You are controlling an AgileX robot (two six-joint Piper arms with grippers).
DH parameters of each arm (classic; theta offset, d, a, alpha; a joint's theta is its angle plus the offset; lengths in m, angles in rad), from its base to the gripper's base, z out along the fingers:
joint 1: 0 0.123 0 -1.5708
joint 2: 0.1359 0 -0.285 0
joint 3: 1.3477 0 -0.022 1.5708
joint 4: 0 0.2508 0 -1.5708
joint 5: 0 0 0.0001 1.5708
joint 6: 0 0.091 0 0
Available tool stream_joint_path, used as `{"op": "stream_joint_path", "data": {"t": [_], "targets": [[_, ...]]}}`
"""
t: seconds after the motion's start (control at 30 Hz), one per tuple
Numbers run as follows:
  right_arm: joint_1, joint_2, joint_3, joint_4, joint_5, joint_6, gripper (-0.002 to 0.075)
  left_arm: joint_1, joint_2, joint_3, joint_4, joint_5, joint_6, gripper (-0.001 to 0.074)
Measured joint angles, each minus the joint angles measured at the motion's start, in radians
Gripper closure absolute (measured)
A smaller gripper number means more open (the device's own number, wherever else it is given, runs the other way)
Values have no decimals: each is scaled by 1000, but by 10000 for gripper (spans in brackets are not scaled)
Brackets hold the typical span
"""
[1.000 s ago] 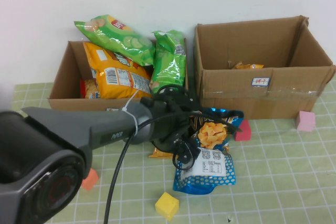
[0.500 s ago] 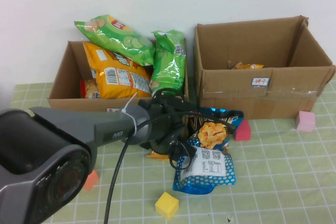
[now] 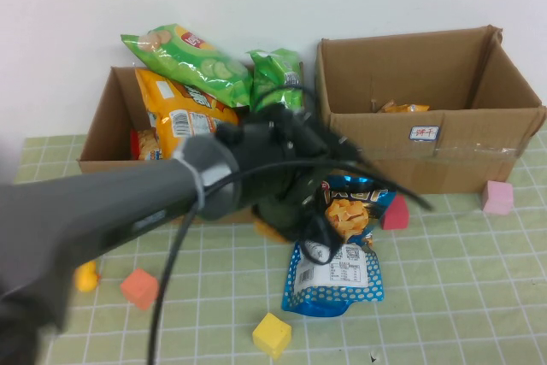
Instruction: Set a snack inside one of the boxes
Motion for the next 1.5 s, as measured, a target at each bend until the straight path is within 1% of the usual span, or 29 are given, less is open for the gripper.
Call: {"op": "stream_joint_path", "data": {"t": [0.07,0.17,0.33,0.47,0.6,0.7,0.83,0.93,1.03,1.1,1.13,1.2,1.23,1.3,1.37,1.43,1.5], "targets": [[0,0,0,0,0,0,728,-28,-62,0,0,-2,28,636],[0,0,0,0,0,0,728,-67,-157,0,-2,-63,53,636],[0,0,0,0,0,0,728,-81,-235,0,-2,-312,39,636],[0,0,0,0,0,0,728,-49,-214,0,2,-556,-32,637],[0,0,0,0,0,0,728,17,-134,-4,10,-779,-100,643],[0,0,0,0,0,0,728,69,-44,-44,12,-855,-187,643],[0,0,0,0,0,0,728,122,87,-146,34,-868,-265,638],[0,0,0,0,0,0,728,131,170,-233,64,-851,-279,575],[0,0,0,0,0,0,728,130,229,-319,86,-805,-286,430],[0,0,0,0,0,0,728,128,253,-373,92,-753,-286,312],[0,0,0,0,0,0,728,128,260,-393,95,-718,-286,265],[0,0,0,0,0,0,728,128,260,-423,100,-634,-286,213],[0,0,0,0,0,0,728,128,251,-435,102,-574,-277,209],[0,0,0,0,0,0,728,128,225,-448,107,-433,-235,229],[0,0,0,0,0,0,728,128,178,-450,109,-315,-160,296],[0,0,0,0,0,0,728,128,108,-452,98,-203,-43,417],[0,0,0,0,0,0,728,128,29,-452,78,-123,88,566]]}}
